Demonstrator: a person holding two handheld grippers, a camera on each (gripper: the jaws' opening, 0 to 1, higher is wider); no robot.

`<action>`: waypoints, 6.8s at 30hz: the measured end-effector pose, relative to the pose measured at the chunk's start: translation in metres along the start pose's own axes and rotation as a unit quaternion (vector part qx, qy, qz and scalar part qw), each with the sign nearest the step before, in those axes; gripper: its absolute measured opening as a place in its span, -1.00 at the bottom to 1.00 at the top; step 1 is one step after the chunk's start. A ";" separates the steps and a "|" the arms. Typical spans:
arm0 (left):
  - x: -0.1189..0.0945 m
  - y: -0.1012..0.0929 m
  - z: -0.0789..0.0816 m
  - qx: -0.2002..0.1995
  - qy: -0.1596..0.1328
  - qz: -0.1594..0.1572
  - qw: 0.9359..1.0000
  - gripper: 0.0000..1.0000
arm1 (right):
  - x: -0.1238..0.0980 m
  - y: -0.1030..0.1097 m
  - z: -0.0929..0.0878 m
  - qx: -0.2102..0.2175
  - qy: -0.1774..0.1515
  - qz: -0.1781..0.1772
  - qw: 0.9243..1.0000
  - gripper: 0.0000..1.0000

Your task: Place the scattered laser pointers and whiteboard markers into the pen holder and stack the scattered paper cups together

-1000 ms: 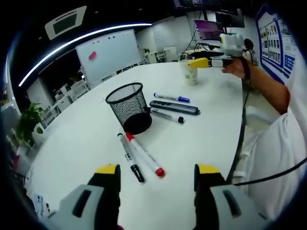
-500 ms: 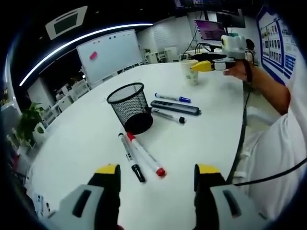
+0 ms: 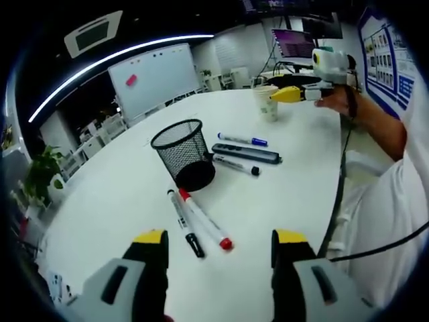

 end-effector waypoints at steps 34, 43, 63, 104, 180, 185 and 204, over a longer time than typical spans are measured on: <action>-0.004 0.005 0.003 0.010 0.002 0.008 1.000 0.25 | 0.000 0.025 -0.020 0.049 0.053 0.005 0.997 0.20; -0.004 0.005 0.003 0.011 0.002 0.009 1.000 0.25 | -0.001 0.033 -0.025 0.043 0.063 0.013 0.997 0.23; -0.003 0.004 0.003 0.007 -0.001 0.009 1.000 0.25 | -0.002 0.062 -0.044 0.046 0.112 0.045 0.992 0.12; -0.002 0.003 -0.001 0.004 0.003 0.011 1.000 0.25 | -0.005 0.073 -0.064 0.045 0.158 0.044 0.985 -0.15; 0.001 0.002 -0.006 0.003 0.009 0.004 1.000 0.24 | 0.034 0.074 -0.084 0.033 0.183 0.029 0.982 -0.37; 0.001 0.002 -0.007 0.004 0.010 0.003 1.000 0.24 | 0.038 0.076 -0.085 0.031 0.183 0.032 0.982 -0.37; 0.000 0.002 -0.009 0.003 0.015 0.000 1.000 0.24 | 0.043 0.079 -0.086 0.046 0.186 0.030 0.981 -0.46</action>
Point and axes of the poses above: the point that each gripper's makers call its tool centre point, and the gripper's own axes: x roughly forward along the fingers, y roughly to its left, z roughly out of its top, the point moved 2 cm from there along -x, roughly backward along the fingers
